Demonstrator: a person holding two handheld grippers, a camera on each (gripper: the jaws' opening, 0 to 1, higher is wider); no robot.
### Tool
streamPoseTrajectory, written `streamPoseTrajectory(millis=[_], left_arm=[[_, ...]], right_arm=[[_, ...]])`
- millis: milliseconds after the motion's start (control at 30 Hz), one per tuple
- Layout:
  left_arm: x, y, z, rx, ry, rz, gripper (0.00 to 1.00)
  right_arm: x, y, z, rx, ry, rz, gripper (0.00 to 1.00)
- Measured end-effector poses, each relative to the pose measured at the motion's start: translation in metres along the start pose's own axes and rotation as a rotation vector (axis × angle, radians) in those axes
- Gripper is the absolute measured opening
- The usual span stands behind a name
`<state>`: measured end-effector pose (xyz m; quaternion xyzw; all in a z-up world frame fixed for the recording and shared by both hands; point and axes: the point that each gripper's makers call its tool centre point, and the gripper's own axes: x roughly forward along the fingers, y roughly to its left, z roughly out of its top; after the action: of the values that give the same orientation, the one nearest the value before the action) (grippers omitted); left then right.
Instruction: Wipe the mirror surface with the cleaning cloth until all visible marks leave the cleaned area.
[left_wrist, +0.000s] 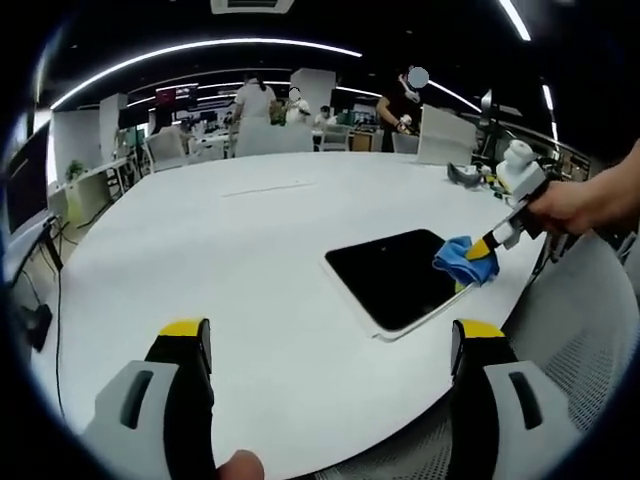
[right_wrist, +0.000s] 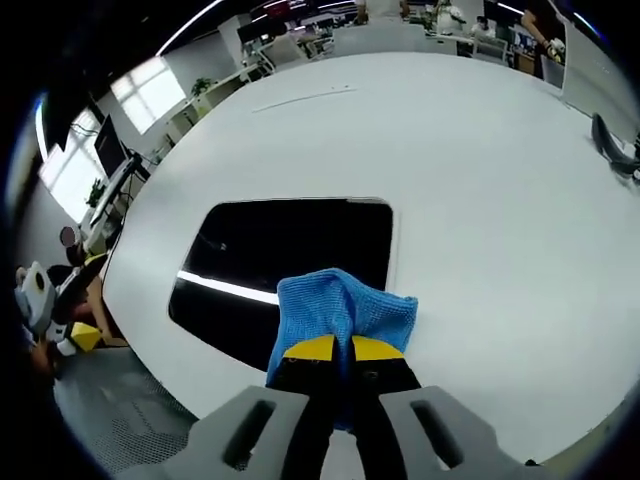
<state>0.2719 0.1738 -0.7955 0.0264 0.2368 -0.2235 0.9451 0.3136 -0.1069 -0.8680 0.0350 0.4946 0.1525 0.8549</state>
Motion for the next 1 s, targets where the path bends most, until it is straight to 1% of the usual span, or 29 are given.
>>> streamPoseTrajectory(millis=[233,367,533,667,800,900,1000], left_arm=[[0.001,-0.001,-0.002,0.003,0.013,-0.01,0.99],[0.002,0.0,-0.004,-0.001,0.02,-0.013,0.99],[0.002,-0.004,-0.005,0.013,0.029,-0.03,0.99],[0.002,-0.003,-0.005,0.004,0.027,-0.028,0.99],[0.003,-0.003,-0.007,-0.002,0.041,-0.026,0.99],[0.003,-0.005,-0.008,0.006,0.047,-0.032,0.99],[0.003,-0.003,-0.009,-0.006,0.048,-0.026,0.99]], right_arm=[[0.007,0.0,0.012,-0.025,0.003,0.012,0.0],[0.012,-0.004,0.021,-0.003,-0.009,0.033,0.0],[0.018,-0.006,0.032,-0.011,-0.018,0.018,0.0],[0.026,-0.009,0.046,-0.012,-0.039,0.007,0.0],[0.033,-0.013,0.059,-0.01,-0.05,0.002,0.0],[0.035,-0.015,0.064,-0.021,-0.066,-0.001,0.0],[0.037,-0.016,0.069,-0.012,-0.076,0.001,0.0]])
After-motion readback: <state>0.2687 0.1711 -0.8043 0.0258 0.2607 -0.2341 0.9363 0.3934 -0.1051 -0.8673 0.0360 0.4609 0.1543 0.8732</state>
